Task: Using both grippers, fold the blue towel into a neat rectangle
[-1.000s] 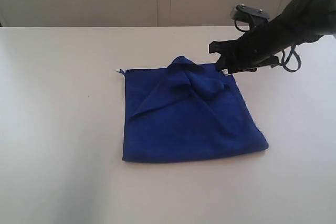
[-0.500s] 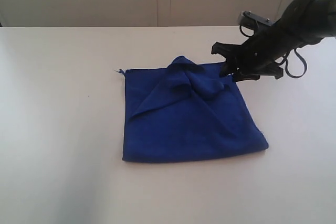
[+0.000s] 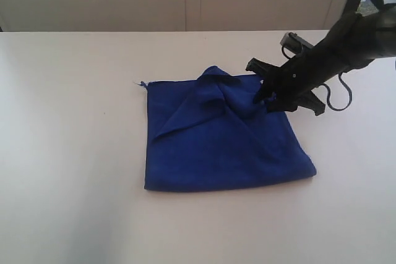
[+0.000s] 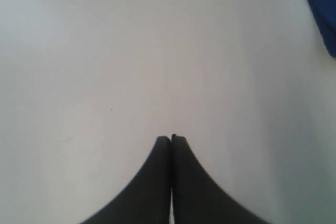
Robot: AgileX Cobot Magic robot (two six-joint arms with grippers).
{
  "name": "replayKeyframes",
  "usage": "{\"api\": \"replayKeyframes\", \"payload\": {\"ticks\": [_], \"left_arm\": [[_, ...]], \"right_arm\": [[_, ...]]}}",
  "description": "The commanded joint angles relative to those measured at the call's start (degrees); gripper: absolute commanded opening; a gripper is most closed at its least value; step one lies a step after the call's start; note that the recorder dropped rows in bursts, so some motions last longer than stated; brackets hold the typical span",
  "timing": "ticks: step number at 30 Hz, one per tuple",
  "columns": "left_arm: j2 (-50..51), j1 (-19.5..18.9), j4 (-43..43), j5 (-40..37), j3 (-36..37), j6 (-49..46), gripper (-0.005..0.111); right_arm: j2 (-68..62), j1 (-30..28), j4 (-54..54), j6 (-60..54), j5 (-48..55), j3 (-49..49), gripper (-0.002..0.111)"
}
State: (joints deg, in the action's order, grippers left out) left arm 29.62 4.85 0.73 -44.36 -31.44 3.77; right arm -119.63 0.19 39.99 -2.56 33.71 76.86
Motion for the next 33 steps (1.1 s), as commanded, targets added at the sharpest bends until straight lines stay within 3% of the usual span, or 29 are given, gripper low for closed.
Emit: {"api": "replayKeyframes", "payload": {"ticks": [1, 16, 33], "left_arm": [[-0.33, -0.1, 0.5, -0.18, 0.26, -0.14, 0.0], [-0.33, -0.1, 0.5, -0.18, 0.26, -0.14, 0.0], [-0.33, -0.1, 0.5, -0.18, 0.26, -0.14, 0.0]], "right_arm": [[-0.48, -0.19, 2.57, -0.25, -0.05, -0.3, 0.036], [2.41, -0.19, 2.7, -1.82, -3.51, -0.3, 0.036], [0.61, -0.19, 2.85, 1.72, 2.5, -0.3, 0.036]]}}
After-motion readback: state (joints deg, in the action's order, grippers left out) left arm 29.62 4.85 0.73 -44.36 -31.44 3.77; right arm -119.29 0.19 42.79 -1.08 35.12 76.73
